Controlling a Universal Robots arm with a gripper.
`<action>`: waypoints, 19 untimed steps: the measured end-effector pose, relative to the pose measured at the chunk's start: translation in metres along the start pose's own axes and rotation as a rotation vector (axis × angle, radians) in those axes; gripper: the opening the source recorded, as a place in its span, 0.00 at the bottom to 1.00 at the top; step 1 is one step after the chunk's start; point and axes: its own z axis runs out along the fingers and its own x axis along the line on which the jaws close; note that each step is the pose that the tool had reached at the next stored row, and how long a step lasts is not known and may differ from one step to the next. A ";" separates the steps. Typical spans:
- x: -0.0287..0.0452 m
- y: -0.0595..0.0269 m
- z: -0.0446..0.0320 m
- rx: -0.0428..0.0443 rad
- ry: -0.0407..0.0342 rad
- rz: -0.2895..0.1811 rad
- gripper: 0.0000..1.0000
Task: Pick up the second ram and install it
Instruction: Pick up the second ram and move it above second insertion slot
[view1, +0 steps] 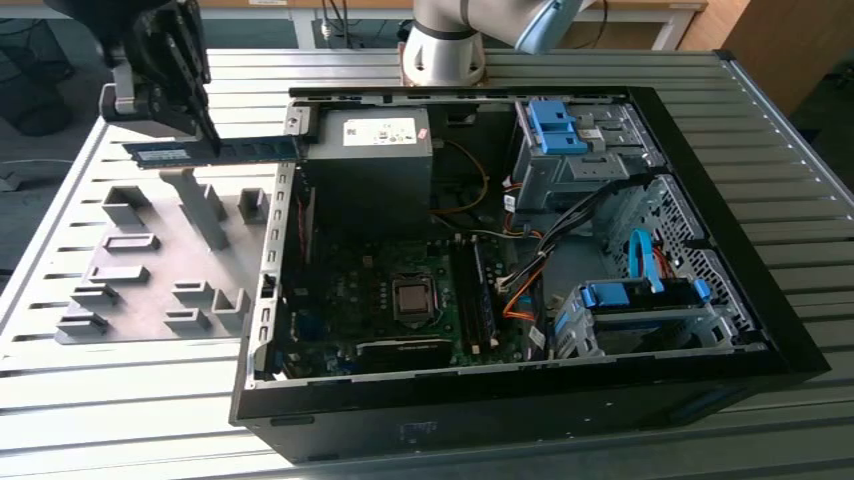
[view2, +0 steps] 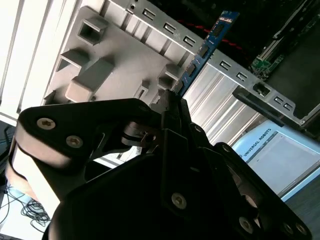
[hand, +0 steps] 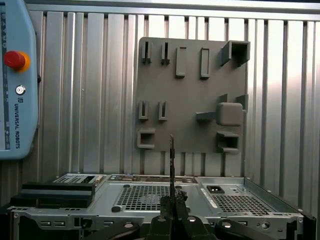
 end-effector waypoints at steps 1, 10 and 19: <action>0.0000 -0.0024 0.0000 0.0000 0.0000 0.000 0.14; 0.0003 -0.0251 0.0002 0.0000 -0.0001 -0.002 0.14; 0.0003 -0.0282 0.0003 0.0000 0.0000 -0.002 0.14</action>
